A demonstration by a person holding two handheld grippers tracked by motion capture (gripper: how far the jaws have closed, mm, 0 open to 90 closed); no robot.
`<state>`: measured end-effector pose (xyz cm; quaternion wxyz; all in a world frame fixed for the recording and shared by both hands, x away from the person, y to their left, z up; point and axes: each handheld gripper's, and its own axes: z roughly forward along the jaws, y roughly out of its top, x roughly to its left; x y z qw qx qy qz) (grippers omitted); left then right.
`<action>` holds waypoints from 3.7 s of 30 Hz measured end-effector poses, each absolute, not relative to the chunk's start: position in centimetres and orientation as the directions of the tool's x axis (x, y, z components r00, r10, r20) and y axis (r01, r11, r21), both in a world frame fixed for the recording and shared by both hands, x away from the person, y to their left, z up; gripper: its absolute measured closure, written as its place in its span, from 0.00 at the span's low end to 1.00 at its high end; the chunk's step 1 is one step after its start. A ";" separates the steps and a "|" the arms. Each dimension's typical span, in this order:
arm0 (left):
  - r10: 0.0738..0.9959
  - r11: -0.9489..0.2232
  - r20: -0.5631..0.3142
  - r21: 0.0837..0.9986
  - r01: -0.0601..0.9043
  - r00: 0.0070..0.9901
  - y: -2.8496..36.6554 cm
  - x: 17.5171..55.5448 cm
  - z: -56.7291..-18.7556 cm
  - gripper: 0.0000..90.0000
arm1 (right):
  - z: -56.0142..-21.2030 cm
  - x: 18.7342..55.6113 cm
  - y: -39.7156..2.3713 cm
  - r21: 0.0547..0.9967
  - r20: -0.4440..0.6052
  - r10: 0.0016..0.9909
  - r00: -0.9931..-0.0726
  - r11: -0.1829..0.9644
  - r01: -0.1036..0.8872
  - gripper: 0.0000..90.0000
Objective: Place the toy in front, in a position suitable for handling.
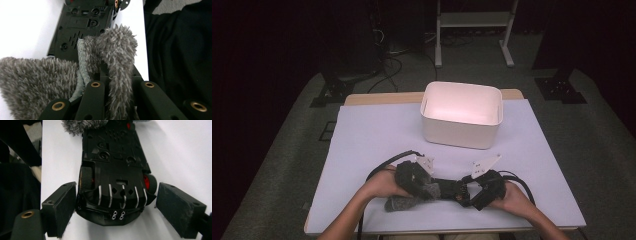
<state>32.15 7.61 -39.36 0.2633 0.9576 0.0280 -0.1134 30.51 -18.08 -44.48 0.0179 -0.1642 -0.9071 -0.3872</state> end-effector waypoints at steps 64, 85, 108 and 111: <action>0.035 -0.845 -0.080 0.529 0.072 0.996 6.1 32.8 -40.1 0.89 | -45.9 29.3 -17.3 0.712 -0.054 0.212 -0.976 0.694 0.111 0.25; 0.036 -0.833 -0.070 0.549 0.069 0.997 5.3 33.8 -39.8 0.89 | -45.9 29.4 -17.2 0.710 -0.059 0.211 -0.976 0.696 0.108 0.25; 0.103 -0.812 -0.101 0.566 0.142 0.990 8.2 34.3 -40.5 0.88 | -45.4 28.7 -16.8 0.697 -0.137 0.199 -0.970 0.715 0.049 0.25; 0.083 -0.823 -0.093 0.555 0.121 0.992 7.4 34.1 -40.7 0.88 | -45.4 28.7 -16.8 0.704 -0.125 0.207 -0.970 0.708 0.060 0.25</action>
